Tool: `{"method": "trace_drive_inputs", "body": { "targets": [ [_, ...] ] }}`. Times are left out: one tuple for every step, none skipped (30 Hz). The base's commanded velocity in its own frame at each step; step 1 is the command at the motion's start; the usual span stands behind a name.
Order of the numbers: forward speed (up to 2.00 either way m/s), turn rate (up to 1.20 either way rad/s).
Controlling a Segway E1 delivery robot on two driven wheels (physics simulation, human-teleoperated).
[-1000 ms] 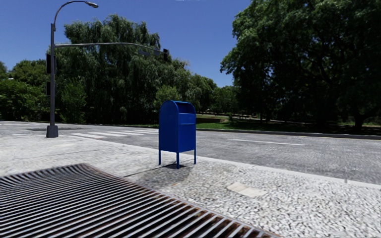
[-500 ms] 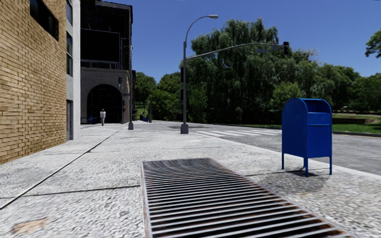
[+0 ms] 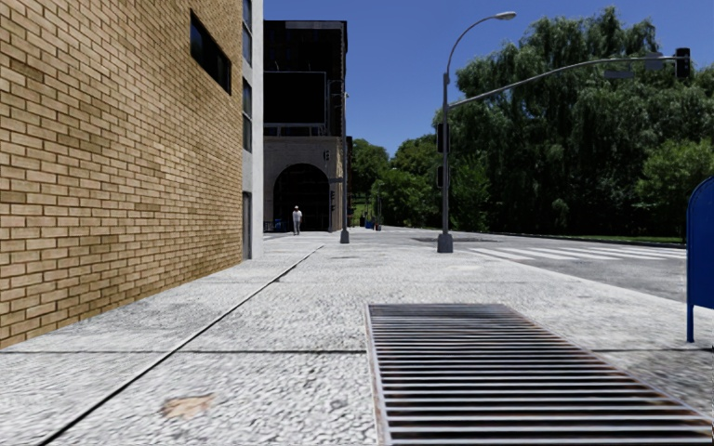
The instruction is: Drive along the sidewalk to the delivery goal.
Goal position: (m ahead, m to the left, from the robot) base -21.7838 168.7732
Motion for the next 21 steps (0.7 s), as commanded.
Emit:
{"method": "trace_drive_inputs", "body": {
  "targets": [
    [2.0, 0.0],
    [2.0, 0.0],
    [2.0, 0.0],
    [2.0, 0.0],
    [2.0, 0.0],
    [2.0, 0.0],
    [2.0, 0.0],
    [2.0, 0.0],
    [2.0, 0.0],
    [2.0, 0.0],
    [2.0, 0.0],
    [2.0, 0.0],
    [2.0, 0.0],
    [2.0, 0.0],
    [2.0, 0.0],
    [2.0, 0.0],
    [2.0, 0.0],
    [2.0, 0.0],
    [2.0, 0.0],
    [2.0, 0.0],
    [2.0, 0.0]
  ]
}}
